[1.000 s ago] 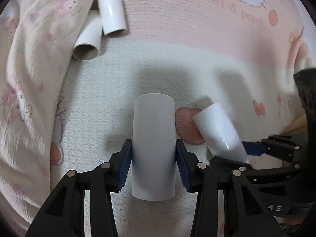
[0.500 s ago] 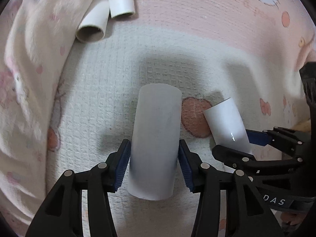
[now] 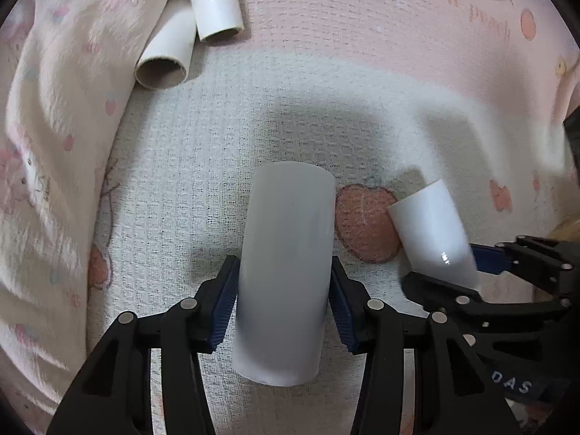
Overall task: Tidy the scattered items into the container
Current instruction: 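Lift the white tubes in both grippers off the sheet, then carry both held tubes over the cardboard box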
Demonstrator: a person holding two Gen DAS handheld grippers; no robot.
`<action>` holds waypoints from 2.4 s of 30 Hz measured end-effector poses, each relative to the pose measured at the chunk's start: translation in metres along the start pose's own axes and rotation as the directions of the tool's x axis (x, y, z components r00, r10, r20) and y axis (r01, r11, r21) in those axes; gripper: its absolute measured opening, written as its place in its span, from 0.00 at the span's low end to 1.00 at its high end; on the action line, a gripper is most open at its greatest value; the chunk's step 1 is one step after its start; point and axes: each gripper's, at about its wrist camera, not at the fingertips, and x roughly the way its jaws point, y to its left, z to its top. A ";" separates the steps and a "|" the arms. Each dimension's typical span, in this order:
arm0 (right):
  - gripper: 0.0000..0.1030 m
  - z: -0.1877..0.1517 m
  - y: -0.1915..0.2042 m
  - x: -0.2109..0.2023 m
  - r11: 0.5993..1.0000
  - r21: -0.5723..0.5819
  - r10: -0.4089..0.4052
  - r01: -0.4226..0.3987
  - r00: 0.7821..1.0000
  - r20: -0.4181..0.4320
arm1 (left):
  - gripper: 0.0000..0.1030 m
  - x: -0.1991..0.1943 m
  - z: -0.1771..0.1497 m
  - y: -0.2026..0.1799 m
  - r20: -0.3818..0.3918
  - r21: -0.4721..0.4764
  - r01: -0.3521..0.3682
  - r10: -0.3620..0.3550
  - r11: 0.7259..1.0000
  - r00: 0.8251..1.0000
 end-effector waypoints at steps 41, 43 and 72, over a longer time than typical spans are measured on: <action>0.39 0.004 -0.020 -0.181 0.994 0.045 0.071 -0.095 0.919 0.387 | 0.46 -0.171 -0.006 -0.090 0.318 0.103 0.049 -0.079 0.994 0.945; 0.39 0.001 -0.020 -0.186 0.994 0.054 0.065 -0.094 0.917 0.395 | 0.46 -0.176 -0.006 -0.097 0.321 0.126 0.048 -0.086 0.991 0.943; 0.39 -0.104 -0.156 -0.288 0.951 0.278 -0.036 -0.137 0.842 0.539 | 0.46 -0.205 0.029 -0.266 0.315 0.374 0.137 -0.265 0.917 0.911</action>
